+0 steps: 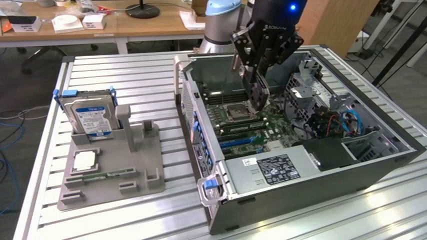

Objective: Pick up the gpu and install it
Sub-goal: 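Pick up the gpu and move the gpu toward the slot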

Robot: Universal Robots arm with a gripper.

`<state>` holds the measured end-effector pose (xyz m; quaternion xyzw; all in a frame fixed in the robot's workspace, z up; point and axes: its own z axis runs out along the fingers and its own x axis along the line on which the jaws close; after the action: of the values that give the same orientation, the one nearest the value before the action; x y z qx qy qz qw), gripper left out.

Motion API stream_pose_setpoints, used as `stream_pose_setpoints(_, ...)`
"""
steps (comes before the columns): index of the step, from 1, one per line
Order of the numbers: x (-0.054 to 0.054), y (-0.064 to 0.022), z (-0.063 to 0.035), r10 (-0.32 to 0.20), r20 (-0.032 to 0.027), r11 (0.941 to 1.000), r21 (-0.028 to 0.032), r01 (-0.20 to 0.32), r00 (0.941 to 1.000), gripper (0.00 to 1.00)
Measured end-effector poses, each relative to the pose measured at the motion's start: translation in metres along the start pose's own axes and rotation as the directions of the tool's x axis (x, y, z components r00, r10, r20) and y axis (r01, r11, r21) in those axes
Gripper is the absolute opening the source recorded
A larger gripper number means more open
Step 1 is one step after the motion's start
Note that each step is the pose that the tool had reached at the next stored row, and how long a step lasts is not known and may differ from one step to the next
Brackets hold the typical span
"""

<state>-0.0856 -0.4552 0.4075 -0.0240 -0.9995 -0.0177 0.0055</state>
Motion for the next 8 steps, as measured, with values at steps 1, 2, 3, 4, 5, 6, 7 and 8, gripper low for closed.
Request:
stream_pose_setpoints(1, -0.002, 0.0001, 0.0000, 0.000, 0.0000, 1.0000, 0.0000, 0.000, 1.0000, 0.26)
stream_pose_setpoints(2, -0.004, 0.0002, 0.0000, 0.000, 0.0000, 1.0000, 0.0000, 0.000, 1.0000, 0.26)
stream_pose_setpoints(3, -0.006, 0.0003, -0.0001, 0.000, 0.0000, 1.0000, 0.0000, 0.000, 1.0000, 0.26)
stream_pose_setpoints(4, -0.007, 0.0004, -0.0001, 0.000, 0.0000, 1.0000, 0.0000, 0.000, 1.0000, 0.26)
stream_pose_setpoints(5, -0.009, 0.0004, -0.0001, 0.000, 0.0000, 1.0000, 0.0000, 0.000, 1.0000, 0.26)
stream_pose_setpoints(6, -0.011, 0.0005, -0.0002, 0.000, 0.0000, 1.0000, 0.0001, 0.000, 1.0000, 0.26)
stream_pose_setpoints(7, -0.013, 0.0006, -0.0002, 0.000, 0.0000, 1.0000, 0.0000, 0.000, 1.0000, 0.26)
stream_pose_setpoints(8, -0.015, 0.0007, -0.0002, 0.000, 0.0000, 1.0000, 0.0000, 0.000, 1.0000, 0.26)
